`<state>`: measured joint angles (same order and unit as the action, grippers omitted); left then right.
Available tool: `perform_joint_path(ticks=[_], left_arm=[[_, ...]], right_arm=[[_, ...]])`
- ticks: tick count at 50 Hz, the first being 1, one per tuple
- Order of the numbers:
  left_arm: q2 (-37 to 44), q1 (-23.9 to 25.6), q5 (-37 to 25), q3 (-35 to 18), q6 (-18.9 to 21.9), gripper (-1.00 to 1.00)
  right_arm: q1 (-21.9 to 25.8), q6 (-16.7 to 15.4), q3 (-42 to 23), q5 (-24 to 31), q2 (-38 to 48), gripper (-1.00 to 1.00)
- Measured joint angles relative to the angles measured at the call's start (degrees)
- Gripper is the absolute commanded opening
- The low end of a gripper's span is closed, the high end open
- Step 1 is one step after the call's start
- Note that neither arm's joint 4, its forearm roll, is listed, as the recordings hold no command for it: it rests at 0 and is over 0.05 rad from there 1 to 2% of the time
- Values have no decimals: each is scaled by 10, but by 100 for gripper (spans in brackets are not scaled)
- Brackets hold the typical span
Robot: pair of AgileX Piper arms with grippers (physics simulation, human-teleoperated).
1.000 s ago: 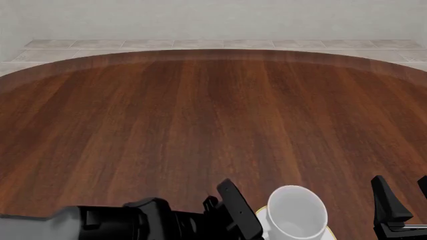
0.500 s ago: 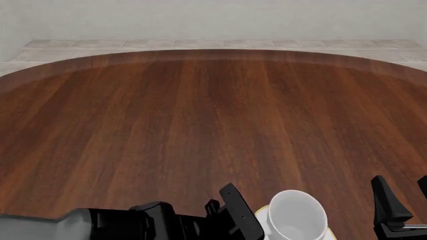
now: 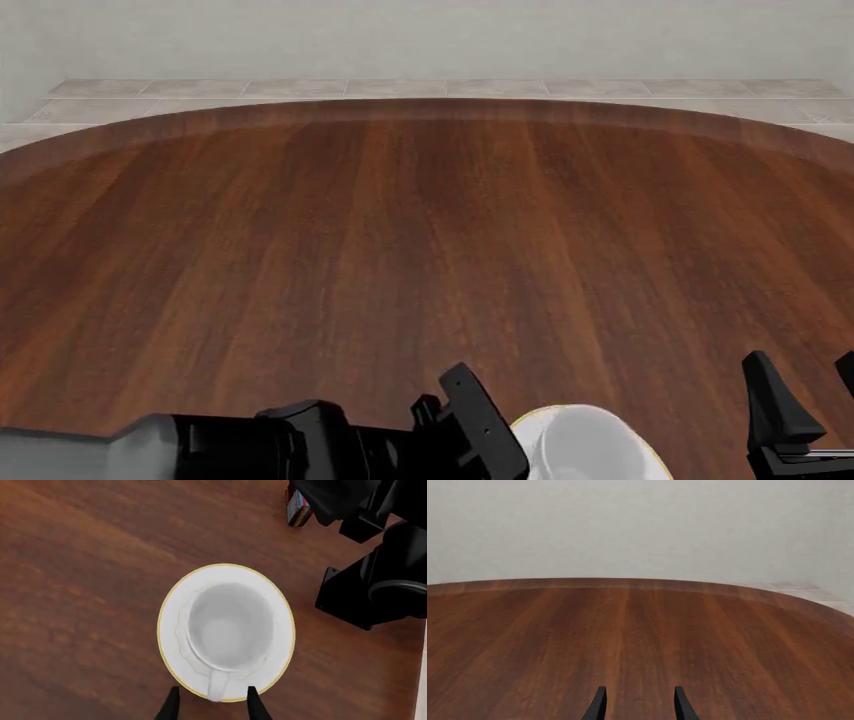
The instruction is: Put the white mug on the plate.
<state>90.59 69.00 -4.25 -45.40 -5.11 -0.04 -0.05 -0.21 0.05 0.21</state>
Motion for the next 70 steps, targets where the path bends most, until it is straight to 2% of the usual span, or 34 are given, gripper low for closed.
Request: perform_joint_path(ticks=[28, 51, 70], left_arm=[[-30, 4, -28, -8, 8, 100], [-123, -2, -78, -17, 27, 100], [-217, -19, -103, 3, 35, 100]], right_arm=[[0, 0, 0, 0, 0, 100], [0, 0, 0, 0, 0, 100], [0, 0, 0, 0, 0, 100]])
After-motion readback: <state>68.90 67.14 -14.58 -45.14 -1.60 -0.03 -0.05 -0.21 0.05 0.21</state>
